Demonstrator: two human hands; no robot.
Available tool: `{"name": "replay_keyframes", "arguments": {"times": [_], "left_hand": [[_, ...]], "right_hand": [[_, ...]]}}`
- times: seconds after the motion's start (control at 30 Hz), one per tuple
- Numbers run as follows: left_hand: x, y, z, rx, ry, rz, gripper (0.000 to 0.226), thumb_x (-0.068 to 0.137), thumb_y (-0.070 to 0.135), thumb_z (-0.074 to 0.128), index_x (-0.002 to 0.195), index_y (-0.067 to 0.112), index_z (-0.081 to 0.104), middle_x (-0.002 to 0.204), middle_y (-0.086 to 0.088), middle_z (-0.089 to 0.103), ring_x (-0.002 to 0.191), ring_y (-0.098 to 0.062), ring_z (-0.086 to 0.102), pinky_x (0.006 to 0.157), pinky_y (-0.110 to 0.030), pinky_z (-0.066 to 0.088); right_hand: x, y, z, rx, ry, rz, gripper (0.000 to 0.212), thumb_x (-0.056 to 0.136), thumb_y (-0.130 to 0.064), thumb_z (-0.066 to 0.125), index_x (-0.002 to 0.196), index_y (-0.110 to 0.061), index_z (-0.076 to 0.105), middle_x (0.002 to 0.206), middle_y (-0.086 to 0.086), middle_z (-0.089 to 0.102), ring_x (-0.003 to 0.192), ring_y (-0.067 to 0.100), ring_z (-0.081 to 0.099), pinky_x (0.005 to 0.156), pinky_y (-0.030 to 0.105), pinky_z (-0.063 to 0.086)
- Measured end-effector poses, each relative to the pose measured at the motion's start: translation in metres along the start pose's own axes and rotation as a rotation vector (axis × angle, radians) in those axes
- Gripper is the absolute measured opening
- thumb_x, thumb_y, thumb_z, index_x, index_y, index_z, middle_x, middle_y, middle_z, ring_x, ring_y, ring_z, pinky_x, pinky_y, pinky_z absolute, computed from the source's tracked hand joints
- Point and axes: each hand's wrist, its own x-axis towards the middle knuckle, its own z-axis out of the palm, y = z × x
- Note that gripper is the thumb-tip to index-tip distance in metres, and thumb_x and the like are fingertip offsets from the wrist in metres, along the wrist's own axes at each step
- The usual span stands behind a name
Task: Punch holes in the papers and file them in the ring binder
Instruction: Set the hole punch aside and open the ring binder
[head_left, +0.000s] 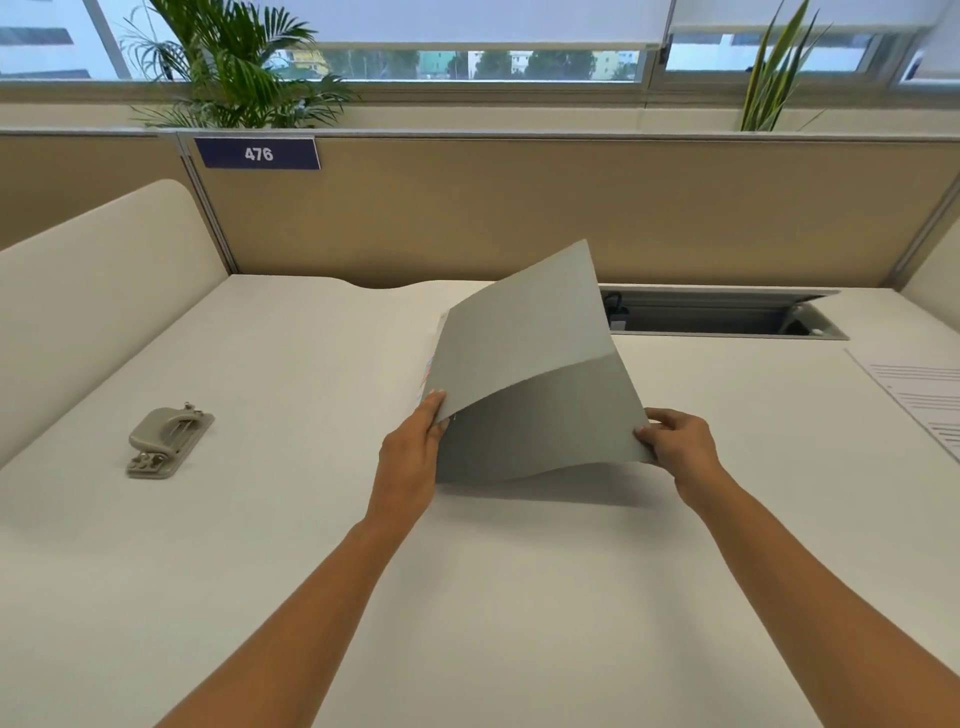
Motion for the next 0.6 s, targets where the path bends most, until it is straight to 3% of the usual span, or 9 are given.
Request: {"name": "replay_keyframes", "arguments": {"times": [0.17,0.27,0.33,0.43,0.6], "left_hand": [[-0.021,0.037,0.03,-0.118,0.04,-0.041,0.038,0.099,0.018,0.037,0.134,0.009,0.047,0.127,0.002,0.056,0.114,-0.008,0.051,0.102,-0.023,0.042],[-0.031,0.056,0.052,-0.182,0.075,-0.067,0.031,0.1,0.017,0.035,0.125,0.021,0.051,0.11,0.013,0.06,0.095,0.01,0.056,0.081,-0.002,0.043],[-0.037,0.064,0.067,-0.211,0.116,-0.098,0.027,0.1,0.016,0.035,0.118,0.028,0.05,0.098,0.021,0.059,0.083,0.016,0.056,0.07,0.001,0.042],[-0.044,0.071,0.087,-0.264,0.162,-0.161,0.027,0.1,0.018,0.035,0.118,0.012,0.054,0.09,0.01,0.059,0.071,0.0,0.052,0.066,-0.018,0.046],[-0.052,0.08,0.108,-0.325,0.217,-0.241,0.024,0.1,0.019,0.034,0.111,0.013,0.054,0.089,0.003,0.06,0.083,-0.017,0.056,0.086,-0.047,0.051]], "right_hand": [[-0.001,0.014,-0.066,-0.01,0.05,-0.046,0.034,0.085,-0.002,0.058,0.118,-0.008,0.06,0.095,0.011,0.065,0.091,0.027,0.06,0.094,0.044,0.049],[0.007,0.024,-0.103,-0.022,0.061,-0.06,0.033,0.085,-0.001,0.058,0.117,-0.008,0.061,0.094,0.012,0.065,0.088,0.027,0.059,0.094,0.045,0.049],[0.013,0.031,-0.124,-0.034,0.064,-0.062,0.032,0.085,0.0,0.058,0.116,-0.008,0.061,0.093,0.013,0.065,0.088,0.027,0.059,0.094,0.045,0.049],[0.021,0.042,-0.151,-0.048,0.06,-0.051,0.032,0.085,-0.001,0.058,0.116,-0.01,0.061,0.094,0.013,0.065,0.089,0.028,0.059,0.093,0.044,0.05],[0.03,0.056,-0.187,-0.071,0.059,-0.021,0.032,0.084,-0.001,0.06,0.115,-0.01,0.06,0.096,0.014,0.064,0.089,0.028,0.058,0.091,0.044,0.05]]}}
